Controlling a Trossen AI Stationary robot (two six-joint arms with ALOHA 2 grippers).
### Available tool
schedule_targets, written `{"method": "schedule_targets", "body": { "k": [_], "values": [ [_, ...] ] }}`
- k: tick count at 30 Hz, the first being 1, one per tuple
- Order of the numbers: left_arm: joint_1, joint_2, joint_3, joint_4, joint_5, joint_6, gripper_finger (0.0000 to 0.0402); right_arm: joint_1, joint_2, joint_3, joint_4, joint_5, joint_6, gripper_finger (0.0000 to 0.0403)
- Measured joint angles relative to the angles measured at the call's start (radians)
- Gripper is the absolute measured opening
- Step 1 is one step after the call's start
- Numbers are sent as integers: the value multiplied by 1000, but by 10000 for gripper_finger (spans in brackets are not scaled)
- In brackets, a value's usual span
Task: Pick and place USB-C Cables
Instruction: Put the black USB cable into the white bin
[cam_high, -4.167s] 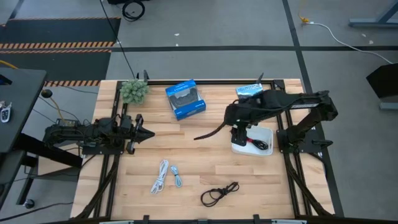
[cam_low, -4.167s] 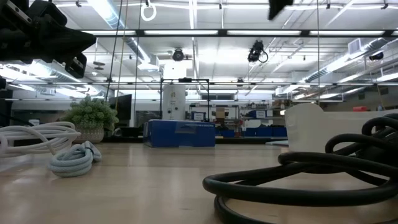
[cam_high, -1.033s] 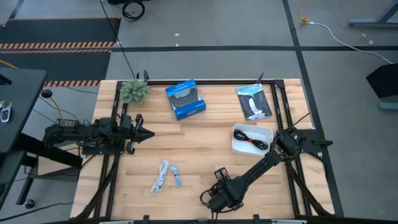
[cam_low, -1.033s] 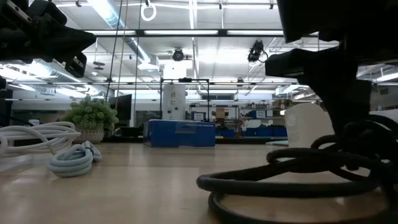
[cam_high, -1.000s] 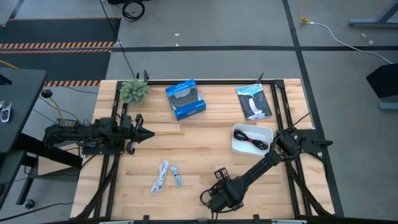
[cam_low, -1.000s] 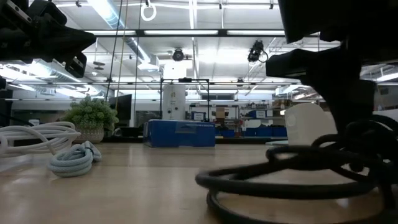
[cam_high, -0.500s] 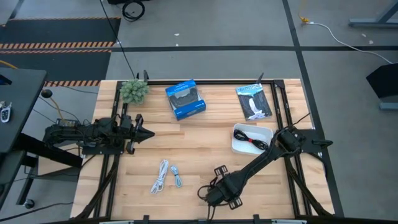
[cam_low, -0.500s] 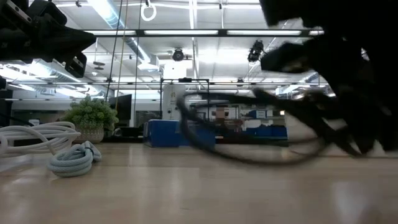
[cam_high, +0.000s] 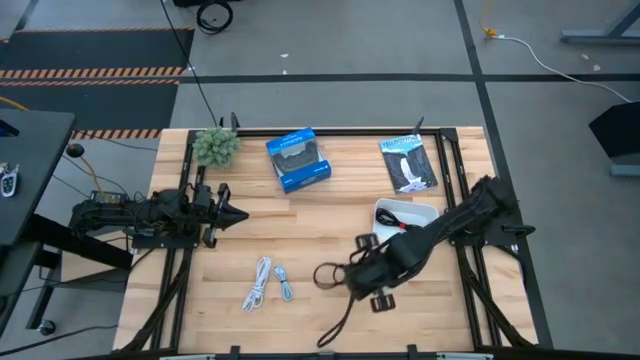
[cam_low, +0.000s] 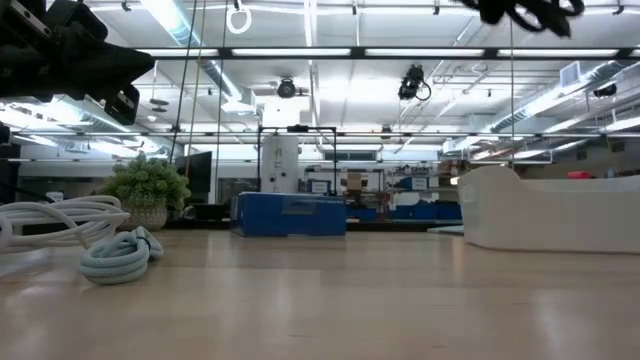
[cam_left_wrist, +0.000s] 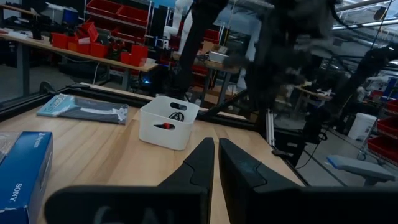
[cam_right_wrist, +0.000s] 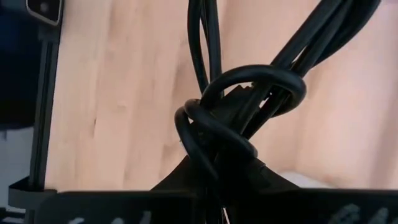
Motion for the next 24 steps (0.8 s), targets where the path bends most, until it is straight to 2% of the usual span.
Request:
{"method": "schedule_targets", "body": {
  "k": [12,24],
  "values": [
    [0,0,0,0,0,0,29,-43,-189,0,-272,94,118,38],
    [0,0,0,0,0,0,30,-48,-336,0,-356,27,154,42]
  ]
}}
